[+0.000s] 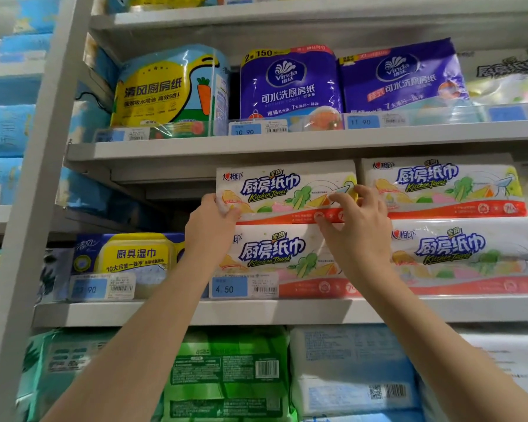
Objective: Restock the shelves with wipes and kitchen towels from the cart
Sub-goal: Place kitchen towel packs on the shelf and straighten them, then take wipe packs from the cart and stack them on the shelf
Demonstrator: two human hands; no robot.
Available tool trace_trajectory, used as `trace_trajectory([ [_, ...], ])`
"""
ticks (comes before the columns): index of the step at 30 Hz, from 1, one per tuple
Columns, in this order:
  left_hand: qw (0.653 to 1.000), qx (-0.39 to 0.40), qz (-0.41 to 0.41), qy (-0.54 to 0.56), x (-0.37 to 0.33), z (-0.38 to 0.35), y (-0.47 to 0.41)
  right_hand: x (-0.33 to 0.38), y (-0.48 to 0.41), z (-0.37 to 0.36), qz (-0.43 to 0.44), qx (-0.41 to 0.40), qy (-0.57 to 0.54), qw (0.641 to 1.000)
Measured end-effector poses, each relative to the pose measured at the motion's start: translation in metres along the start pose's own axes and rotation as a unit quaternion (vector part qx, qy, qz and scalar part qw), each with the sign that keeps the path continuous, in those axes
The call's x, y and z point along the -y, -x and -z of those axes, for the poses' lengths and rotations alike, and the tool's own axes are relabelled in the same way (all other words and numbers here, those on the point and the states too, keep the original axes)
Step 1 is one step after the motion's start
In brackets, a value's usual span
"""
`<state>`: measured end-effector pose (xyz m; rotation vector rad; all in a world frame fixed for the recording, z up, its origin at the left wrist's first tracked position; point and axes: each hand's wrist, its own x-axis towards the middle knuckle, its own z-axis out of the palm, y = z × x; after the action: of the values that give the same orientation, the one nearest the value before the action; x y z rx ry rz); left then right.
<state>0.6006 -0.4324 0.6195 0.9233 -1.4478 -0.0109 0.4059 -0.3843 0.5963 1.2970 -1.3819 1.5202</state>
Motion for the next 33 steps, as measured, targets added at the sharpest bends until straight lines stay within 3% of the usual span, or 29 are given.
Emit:
trace_trajectory([
  [11, 0.996, -0.007, -0.050, 0.070, 0.014, 0.004, 0.019, 0.000, 0.025, -0.002, 0.032, -0.019, 0.005, 0.999],
  [23, 0.984, -0.061, -0.161, -0.034, 0.066, 0.049, 0.115, 0.022, 0.127, -0.018, 0.120, -0.003, -0.112, 0.986],
  [27, 0.988, -0.064, -0.133, -0.043, 0.111, 0.065, 0.172, 0.035, 0.178, -0.020, 0.139, 0.016, -0.136, 0.981],
  [33, 0.991, -0.034, 0.035, -0.127, 0.182, 0.093, 0.203, 0.066, 0.237, -0.042, 0.152, 0.086, -0.143, 0.974],
])
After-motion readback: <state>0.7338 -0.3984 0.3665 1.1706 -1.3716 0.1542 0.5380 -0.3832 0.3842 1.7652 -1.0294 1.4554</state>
